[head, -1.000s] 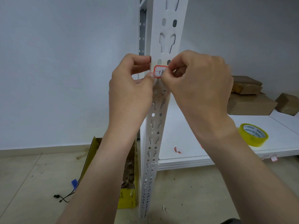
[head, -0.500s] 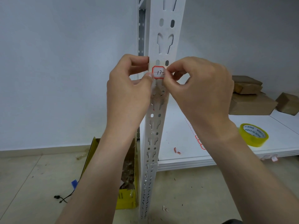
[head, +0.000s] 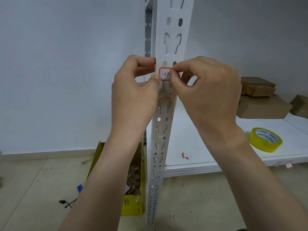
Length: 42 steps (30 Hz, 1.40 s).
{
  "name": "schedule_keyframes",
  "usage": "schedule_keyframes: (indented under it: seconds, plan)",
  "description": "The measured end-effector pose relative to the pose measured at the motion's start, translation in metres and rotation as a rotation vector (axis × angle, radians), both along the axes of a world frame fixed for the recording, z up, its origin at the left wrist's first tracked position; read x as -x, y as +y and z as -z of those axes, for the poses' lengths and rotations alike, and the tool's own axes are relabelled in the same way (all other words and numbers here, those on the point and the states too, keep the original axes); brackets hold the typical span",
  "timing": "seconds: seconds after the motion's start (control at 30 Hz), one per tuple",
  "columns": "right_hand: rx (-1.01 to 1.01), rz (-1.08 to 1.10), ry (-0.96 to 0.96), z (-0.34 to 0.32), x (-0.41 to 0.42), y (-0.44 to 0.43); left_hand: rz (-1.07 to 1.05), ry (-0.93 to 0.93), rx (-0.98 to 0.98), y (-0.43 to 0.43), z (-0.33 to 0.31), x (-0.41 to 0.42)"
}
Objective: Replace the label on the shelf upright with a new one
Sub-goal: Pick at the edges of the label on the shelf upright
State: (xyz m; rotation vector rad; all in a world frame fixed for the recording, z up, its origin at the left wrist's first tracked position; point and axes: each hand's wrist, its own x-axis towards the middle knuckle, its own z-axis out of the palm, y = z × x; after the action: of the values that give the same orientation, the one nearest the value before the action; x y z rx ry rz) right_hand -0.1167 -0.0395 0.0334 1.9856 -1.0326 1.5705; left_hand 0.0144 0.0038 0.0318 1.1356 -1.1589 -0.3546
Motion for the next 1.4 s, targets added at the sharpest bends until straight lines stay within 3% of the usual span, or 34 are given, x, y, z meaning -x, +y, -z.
schedule_keyframes:
  seconds: [0.47, 0.93, 1.4]
  plan:
    - [-0.041, -0.112, 0.004, -0.001, 0.002, -0.012, -0.013, -0.002, 0.029, -0.001, 0.000, 0.001]
    - [0.099, -0.272, -0.085, 0.014, 0.004, -0.018, -0.034, -0.079, 0.030, -0.003, -0.001, -0.002]
    - [0.039, -0.207, -0.101, 0.011, -0.004, -0.014, -0.017, -0.057, 0.019, -0.002, 0.000, -0.001]
